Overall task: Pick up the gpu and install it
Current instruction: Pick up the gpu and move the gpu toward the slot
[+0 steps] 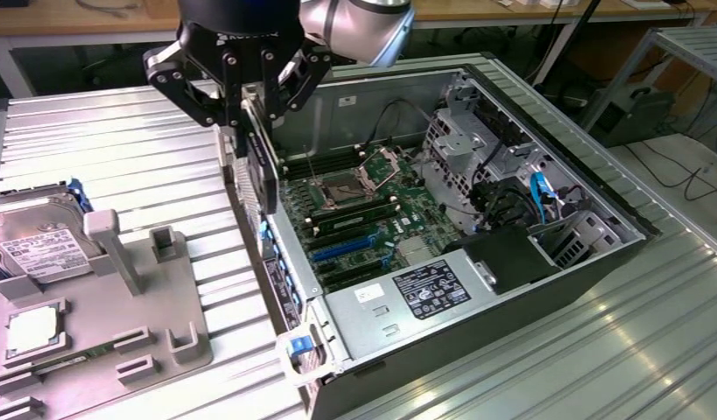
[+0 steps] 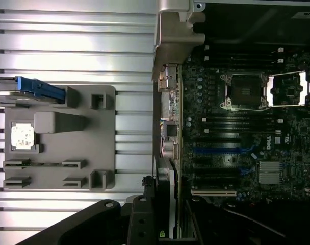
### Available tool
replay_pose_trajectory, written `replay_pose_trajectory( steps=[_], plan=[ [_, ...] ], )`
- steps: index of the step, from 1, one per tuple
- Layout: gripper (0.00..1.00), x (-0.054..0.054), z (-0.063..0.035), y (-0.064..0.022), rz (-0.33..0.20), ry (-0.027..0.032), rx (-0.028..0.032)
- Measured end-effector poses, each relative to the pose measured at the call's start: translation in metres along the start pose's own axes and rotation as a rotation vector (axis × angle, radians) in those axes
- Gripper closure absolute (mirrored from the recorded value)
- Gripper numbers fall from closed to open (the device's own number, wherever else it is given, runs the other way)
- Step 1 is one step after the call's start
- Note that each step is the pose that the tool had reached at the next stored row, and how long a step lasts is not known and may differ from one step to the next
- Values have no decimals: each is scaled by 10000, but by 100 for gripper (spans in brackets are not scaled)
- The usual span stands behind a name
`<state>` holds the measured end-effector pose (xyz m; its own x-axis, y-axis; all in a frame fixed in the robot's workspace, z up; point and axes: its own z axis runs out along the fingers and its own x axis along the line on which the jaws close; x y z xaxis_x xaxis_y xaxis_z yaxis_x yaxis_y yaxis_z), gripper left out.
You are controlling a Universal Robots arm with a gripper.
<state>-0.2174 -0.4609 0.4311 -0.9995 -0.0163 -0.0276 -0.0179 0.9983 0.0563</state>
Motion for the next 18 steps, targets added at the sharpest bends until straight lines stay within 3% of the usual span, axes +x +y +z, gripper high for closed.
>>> replay_pose_trajectory(
  steps=[18],
  plan=[
    [72,-264,7,-5,0,0,0]
  ],
)
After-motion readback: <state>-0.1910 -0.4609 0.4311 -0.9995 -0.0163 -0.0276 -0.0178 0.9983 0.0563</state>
